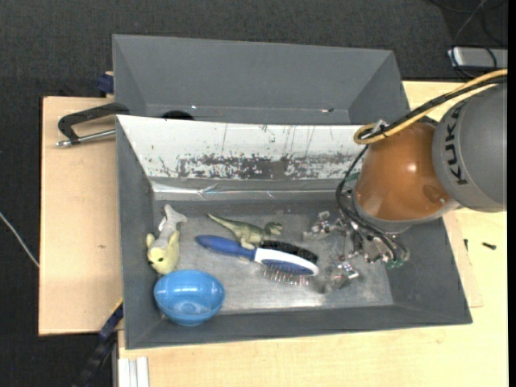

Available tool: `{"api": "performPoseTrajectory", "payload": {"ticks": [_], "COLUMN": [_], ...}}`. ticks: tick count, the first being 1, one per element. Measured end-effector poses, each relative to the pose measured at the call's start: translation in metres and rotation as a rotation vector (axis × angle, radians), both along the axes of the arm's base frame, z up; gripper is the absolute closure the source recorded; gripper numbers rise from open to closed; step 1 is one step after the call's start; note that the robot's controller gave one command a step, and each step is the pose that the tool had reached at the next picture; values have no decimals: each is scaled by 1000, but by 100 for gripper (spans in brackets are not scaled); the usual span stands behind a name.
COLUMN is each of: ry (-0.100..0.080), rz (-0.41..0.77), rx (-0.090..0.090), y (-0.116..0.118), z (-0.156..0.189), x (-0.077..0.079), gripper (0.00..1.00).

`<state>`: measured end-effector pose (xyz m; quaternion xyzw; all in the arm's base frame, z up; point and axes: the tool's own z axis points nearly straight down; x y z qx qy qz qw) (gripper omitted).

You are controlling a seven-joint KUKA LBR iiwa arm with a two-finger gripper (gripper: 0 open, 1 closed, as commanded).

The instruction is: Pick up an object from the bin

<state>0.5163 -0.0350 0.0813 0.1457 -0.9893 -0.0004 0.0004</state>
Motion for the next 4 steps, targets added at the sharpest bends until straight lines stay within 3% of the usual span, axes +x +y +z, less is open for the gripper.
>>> {"api": "performPoseTrajectory", "payload": {"ticks": [1, 2, 3, 4], "ry": [-3, -11, -11, -15], "rz": [32, 28, 46, 71], "rx": [1, 1, 1, 0], "y": [48, 46, 45, 47], "z": [-6, -5, 24, 166], "x": [-20, -18, -12, -13], "gripper": [0, 100, 100, 100]}}
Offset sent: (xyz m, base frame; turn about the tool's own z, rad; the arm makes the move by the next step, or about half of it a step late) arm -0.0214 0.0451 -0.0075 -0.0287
